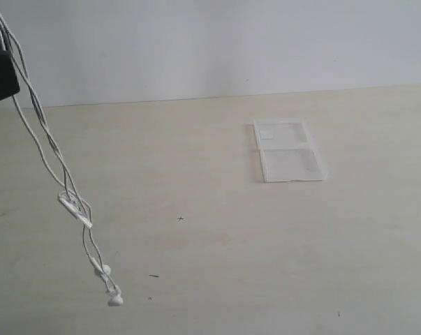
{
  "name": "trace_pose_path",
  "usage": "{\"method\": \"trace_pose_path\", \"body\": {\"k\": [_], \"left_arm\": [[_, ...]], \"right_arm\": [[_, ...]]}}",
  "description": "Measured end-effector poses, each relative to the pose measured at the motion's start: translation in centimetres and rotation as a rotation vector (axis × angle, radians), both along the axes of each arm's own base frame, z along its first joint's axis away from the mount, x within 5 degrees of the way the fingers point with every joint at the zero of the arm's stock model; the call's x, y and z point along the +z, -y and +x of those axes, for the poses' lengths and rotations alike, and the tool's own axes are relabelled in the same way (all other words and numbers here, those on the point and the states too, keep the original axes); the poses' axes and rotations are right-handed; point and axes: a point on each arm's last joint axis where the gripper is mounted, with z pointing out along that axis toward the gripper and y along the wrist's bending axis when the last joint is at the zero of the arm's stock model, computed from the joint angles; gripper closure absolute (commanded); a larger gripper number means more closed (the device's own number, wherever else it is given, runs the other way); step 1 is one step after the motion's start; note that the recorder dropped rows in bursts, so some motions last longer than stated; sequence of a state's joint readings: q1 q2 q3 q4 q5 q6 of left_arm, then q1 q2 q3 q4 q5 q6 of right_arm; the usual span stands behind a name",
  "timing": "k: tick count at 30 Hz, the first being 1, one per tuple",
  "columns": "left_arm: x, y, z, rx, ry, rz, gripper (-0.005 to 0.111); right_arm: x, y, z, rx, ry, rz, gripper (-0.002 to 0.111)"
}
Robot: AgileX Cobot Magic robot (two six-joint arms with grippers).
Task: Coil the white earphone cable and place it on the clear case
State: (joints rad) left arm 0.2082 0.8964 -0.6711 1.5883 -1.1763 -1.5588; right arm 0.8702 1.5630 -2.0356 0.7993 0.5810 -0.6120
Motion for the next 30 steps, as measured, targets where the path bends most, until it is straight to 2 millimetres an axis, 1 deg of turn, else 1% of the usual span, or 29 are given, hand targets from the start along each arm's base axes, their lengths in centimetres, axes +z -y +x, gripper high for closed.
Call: {"method": "trace_pose_path", "body": {"k": [10, 30], "left_arm": [[0.0, 0.15, -0.16, -0.033, 0.0, -0.005, 0.036], [-0.11, 0.16, -0.19, -0.038, -0.003, 0.007, 0.036]], "right_arm": [[0.1, 0.01, -0.02, 0.002, -0.003, 0.012, 0.108], [0.22, 0.05, 0.07, -0.007, -0.001, 0.026, 0.108]]}}
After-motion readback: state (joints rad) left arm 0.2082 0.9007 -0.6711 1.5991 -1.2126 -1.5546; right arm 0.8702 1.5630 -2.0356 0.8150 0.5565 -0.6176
